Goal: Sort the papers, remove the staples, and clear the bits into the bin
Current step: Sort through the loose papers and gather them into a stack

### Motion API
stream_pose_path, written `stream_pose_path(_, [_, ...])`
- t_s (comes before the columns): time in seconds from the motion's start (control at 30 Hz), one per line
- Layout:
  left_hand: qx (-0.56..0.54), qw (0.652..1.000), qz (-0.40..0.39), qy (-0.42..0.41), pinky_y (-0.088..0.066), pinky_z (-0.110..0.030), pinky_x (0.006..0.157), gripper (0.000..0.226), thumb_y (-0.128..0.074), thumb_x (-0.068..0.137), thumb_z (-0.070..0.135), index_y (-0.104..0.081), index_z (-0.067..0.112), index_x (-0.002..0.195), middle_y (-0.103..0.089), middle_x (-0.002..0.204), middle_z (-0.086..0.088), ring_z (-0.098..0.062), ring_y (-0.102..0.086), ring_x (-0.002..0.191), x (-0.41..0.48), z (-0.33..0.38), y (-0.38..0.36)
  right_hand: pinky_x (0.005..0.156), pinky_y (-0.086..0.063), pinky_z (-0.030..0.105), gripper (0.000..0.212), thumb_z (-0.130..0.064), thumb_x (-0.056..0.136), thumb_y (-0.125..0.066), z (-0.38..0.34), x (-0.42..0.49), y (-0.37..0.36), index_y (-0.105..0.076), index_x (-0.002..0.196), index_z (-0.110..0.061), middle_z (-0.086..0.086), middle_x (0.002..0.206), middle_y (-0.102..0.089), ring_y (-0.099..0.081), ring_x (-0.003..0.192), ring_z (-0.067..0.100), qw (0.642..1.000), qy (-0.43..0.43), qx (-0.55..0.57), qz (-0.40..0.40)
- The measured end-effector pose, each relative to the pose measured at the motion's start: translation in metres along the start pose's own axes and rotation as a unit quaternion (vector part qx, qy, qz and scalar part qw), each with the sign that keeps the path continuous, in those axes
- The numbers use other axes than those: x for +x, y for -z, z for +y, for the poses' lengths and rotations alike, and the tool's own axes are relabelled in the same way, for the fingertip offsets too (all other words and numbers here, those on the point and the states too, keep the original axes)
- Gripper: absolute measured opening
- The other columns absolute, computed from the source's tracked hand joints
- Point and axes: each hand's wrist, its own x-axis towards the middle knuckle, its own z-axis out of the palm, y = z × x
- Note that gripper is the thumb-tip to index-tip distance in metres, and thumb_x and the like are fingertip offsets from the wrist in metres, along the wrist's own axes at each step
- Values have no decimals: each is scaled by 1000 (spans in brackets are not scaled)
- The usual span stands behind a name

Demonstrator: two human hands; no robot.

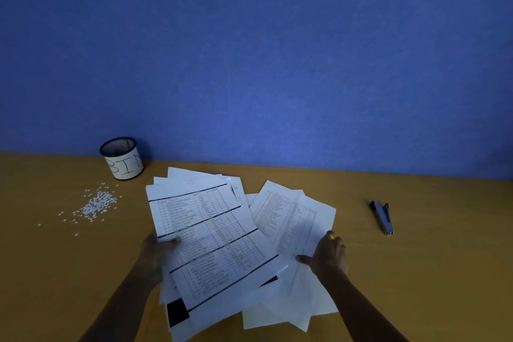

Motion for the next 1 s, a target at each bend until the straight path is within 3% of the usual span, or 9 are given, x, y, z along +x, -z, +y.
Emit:
stream_pose_path(0.23, [9,1000,17,6,-39,-55,101,50,-59,80,-13,-49,-3,127,-54,127,-22,-40,-51,116,0,-5,-2,102,-42,31,88,-46,67,-77,-2,5,2,-35,131,-3,11,131,-48,-47,123,24,999,-6,-40,0])
stream_pose_path(0.47, [7,1000,16,5,-38,-55,102,52,-60,79,-14,-48,-3,128,-53,128,-22,-40,-50,117,-2,-5,-3,95,-47,39,94,-30,55,-88,-2,7,9,-35,127,-2,15,127,-54,-52,121,32,994,-83,67,-40])
stream_pose_path(0.67, [8,1000,14,4,-38,-56,102,51,-60,79,-13,-48,-4,128,-54,127,-24,-41,-50,117,-1,-4,-4,88,-47,45,87,-3,60,-83,1,3,9,-29,127,0,22,121,-56,-53,115,40,972,-106,208,-10])
stream_pose_path(0.77, [3,1000,15,-4,-37,-57,102,52,-60,78,-15,-48,-6,128,-53,128,-26,-42,-50,117,0,-5,-1,85,-48,45,86,-1,66,-79,1,3,11,-27,135,0,25,119,-58,-55,112,40,963,-105,246,27])
stream_pose_path(0.93, [-4,1000,17,-7,-36,-57,104,53,-61,78,-13,-48,-3,128,-53,129,-23,-40,-50,118,0,-3,-2,77,-49,36,39,-10,77,-71,-3,8,34,-58,113,-4,17,109,-66,-61,102,36,969,-14,224,107])
stream_pose_path(1.0, [0,1000,8,-13,-36,-56,104,53,-61,78,-13,-48,-4,128,-53,129,-22,-40,-50,118,-1,-4,-4,78,-51,40,27,-13,79,-69,-7,11,46,-61,102,-2,18,103,-68,-61,97,37,970,30,201,137])
